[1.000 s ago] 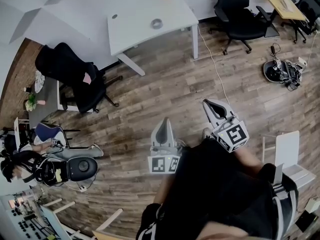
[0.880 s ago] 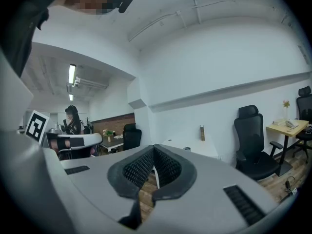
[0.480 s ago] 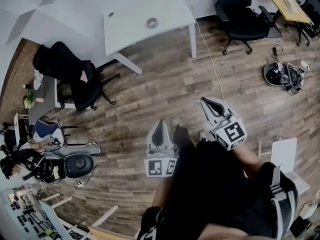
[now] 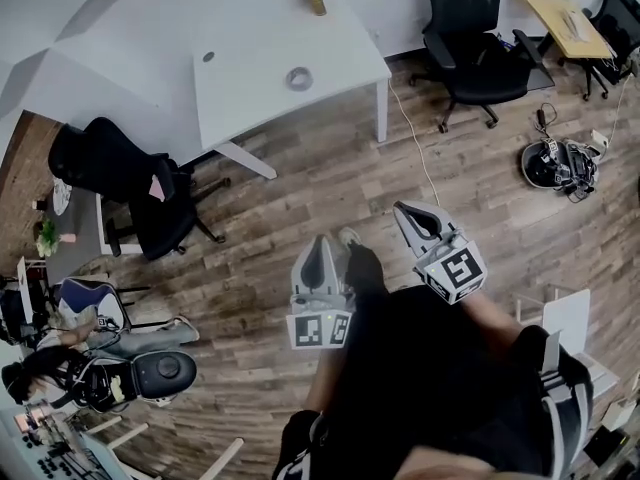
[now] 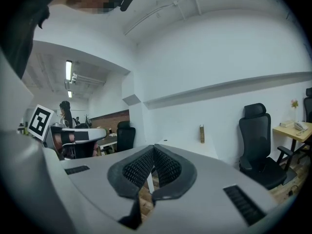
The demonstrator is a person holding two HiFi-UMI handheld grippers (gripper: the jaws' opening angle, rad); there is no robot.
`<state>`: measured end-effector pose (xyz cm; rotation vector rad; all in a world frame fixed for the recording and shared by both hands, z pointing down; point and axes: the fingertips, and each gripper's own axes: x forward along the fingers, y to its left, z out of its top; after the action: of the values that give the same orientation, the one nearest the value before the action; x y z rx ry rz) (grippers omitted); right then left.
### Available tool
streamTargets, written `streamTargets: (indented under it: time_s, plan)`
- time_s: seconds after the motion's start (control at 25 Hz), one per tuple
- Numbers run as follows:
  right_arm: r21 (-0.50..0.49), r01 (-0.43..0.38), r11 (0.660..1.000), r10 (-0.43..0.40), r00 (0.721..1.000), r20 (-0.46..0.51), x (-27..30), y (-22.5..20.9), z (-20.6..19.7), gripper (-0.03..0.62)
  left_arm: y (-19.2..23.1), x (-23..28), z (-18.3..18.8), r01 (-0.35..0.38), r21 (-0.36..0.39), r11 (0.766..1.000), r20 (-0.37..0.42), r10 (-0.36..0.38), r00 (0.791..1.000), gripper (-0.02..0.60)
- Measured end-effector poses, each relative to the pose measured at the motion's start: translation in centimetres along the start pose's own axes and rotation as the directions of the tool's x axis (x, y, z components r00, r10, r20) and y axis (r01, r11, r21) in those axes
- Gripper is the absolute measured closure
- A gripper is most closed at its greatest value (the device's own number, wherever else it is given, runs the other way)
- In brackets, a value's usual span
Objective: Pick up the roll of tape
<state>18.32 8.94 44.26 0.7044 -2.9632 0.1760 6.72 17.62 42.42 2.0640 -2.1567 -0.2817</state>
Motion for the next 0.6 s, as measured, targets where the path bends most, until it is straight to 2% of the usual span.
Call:
streamTargets:
  time_s: [0.32, 0.6]
  plan:
    - [-0.023, 0.038, 0.999, -0.038, 0.999, 0.005, 14.1, -2.9, 3.7, 0.58, 10.9, 10.8, 3.5, 0.05, 0.002, 0.999, -0.013, -0.05, 0.999, 0.558]
    - [-0.034, 0.073, 0.997, -0.074, 0.997, -0.008, 23.8, -5.0, 4.2, 0.582, 18.1, 16.2, 5.0, 0.065, 0.009, 0.998, -0.019, -0.064, 0.998, 0.558]
